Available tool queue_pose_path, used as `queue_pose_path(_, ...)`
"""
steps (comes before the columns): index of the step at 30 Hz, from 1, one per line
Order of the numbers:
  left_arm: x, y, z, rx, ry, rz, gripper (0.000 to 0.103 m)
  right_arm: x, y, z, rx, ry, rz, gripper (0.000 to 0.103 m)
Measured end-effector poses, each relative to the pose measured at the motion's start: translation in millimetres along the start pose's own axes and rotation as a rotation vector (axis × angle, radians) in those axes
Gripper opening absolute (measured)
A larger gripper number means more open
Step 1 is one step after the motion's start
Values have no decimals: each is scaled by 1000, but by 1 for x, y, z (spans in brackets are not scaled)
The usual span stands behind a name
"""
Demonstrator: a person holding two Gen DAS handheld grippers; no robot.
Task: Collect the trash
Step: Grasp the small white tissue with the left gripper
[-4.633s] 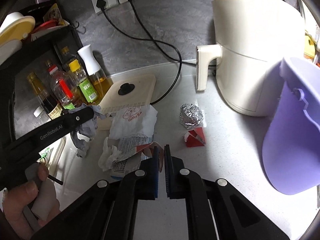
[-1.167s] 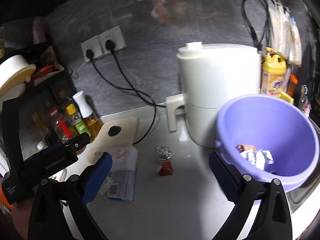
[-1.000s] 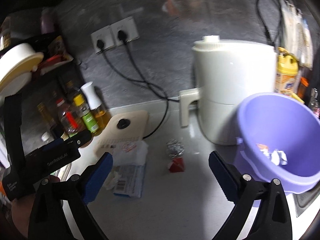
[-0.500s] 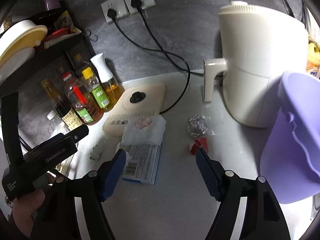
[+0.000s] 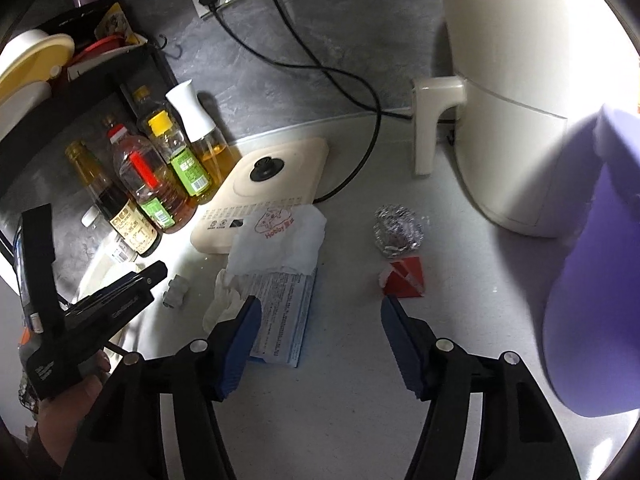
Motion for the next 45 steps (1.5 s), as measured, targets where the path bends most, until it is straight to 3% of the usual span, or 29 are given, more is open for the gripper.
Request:
queue_pose_path(11,36,-13,-24,-34,71,-73,45,16,3,-37,-67,63,-11,57)
queue_pose_path(13,42,-16,-28,-52,62,-91,34,18,2,-42,-77,69,-20,57)
queue_pose_path(16,42,-14,-27,-56,41,-80,27,21,0,-49,-94,78,-33,57)
queue_pose_path(29,17,-13,-25,-61,-30,-47,27,46,-11,-80,-140,117,-85,49)
queue_pose_path(31,15,-15,-26,-63,-31,-48,27,52,-13,-83,-152,112,-97,41)
queue_pose_path(33,13,-15,-26,-67,-37,-49,27,57,-18,-85,-162,117,-124,7)
queue_pose_path(34,13,-15,-26,-67,-40,-48,27,56,-17,-83,-157,103,-111,2)
queue_pose_path(45,-17,6,12,-6,-125,9,27,4,1,-63,-94,99,3,1)
Point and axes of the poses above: each gripper's, at about its wrist camera, not at the fingertips, and x roughly the way its jaws point, z to its right, y to its top, the point moved 7 cm from there along x, roughly the way its jaws point, and after that the axes turned 14 degrees about -y, right-handed, at the moved point
